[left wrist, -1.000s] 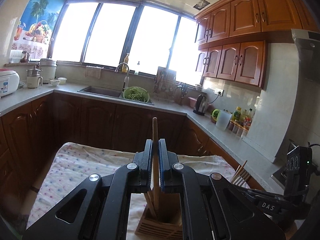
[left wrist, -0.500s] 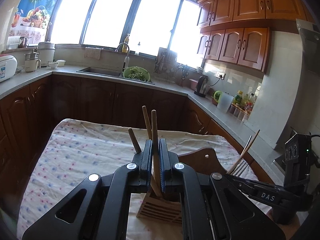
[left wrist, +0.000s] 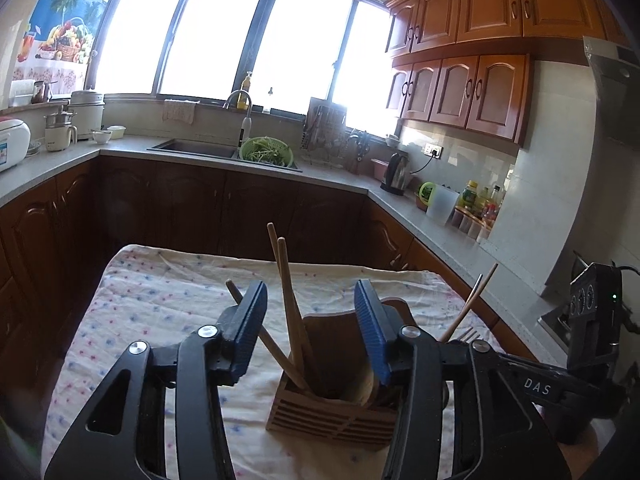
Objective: Organize utensils
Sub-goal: 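Lower the chopstick and fork into the holder and open both tools, then move both tools back toward the remaining chopsticks and spoon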
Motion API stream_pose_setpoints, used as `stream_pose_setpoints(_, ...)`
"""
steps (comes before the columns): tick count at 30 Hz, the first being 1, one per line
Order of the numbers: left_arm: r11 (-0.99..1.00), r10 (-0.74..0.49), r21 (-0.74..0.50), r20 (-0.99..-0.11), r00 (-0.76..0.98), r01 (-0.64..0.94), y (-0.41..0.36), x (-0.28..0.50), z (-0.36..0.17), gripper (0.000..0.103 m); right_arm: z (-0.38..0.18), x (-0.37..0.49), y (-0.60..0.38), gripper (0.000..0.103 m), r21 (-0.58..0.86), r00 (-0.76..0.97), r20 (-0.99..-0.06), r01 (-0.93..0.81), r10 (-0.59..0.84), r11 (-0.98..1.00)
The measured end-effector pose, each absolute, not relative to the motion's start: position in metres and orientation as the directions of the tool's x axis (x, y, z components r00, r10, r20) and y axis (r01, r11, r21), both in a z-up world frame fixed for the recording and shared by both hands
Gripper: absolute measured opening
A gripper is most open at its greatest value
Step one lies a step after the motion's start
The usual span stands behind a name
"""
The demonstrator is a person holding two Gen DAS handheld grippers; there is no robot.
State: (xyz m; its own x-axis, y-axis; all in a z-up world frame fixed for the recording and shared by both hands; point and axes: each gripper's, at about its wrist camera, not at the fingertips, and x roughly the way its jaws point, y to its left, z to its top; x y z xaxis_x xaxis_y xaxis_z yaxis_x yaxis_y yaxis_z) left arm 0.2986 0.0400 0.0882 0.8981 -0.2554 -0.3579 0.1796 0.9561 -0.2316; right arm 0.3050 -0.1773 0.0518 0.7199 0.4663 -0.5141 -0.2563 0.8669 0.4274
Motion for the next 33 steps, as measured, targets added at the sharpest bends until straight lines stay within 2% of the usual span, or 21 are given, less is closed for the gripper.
stream_pose_setpoints(2, 0.958, -0.246, -0.224, -0.331, 0.911, 0.178, 0.039, 0.29, 0.097, 0.067, 0.058, 0.3, -0.182, 0.024, 0.433, 0.735, -0.495, -0.254, 0.464, 0.865)
stream_pose_setpoints(4, 0.955, -0.252, -0.23, -0.307, 0.918, 0.186, 0.041, 0.281, 0.104, 0.071, 0.066, 0.294, -0.188, 0.027, 0.434, 0.751, -0.474, -0.255, 0.46, 0.864)
stream_pose_setpoints(8, 0.953, -0.246, -0.246, -0.283, 0.927, 0.178, 0.048, 0.262, 0.112, 0.076, 0.082, 0.276, -0.202, 0.034, 0.438, 0.79, -0.423, -0.251, 0.444, 0.863)
stream_pose_setpoints(10, 0.952, -0.24, -0.257, -0.284, 0.928, 0.167, 0.052, 0.252, 0.111, 0.078, 0.086, 0.264, -0.21, 0.043, 0.437, 0.808, -0.399, -0.247, 0.433, 0.865)
stream_pose_setpoints(15, 0.952, -0.232, -0.268, -0.316, 0.92, 0.148, 0.058, 0.229, 0.1, 0.081, 0.083, 0.235, -0.228, 0.048, 0.445, 0.825, -0.382, -0.23, 0.416, 0.865)
stream_pose_setpoints(18, 0.951, -0.228, -0.281, -0.338, 0.913, 0.133, 0.061, 0.215, 0.089, 0.084, 0.076, 0.22, -0.239, 0.058, 0.457, 0.83, -0.381, -0.215, 0.408, 0.863)
stream_pose_setpoints(26, 0.946, -0.234, -0.309, -0.431, 0.871, 0.101, 0.061, 0.186, 0.055, 0.084, 0.052, 0.177, -0.264, 0.06, 0.475, 0.836, -0.401, -0.159, 0.374, 0.866)
stream_pose_setpoints(33, 0.944, -0.246, -0.317, -0.503, 0.829, 0.088, 0.056, 0.161, 0.025, 0.084, 0.025, 0.14, -0.274, 0.06, 0.445, 0.816, -0.464, -0.122, 0.345, 0.887)
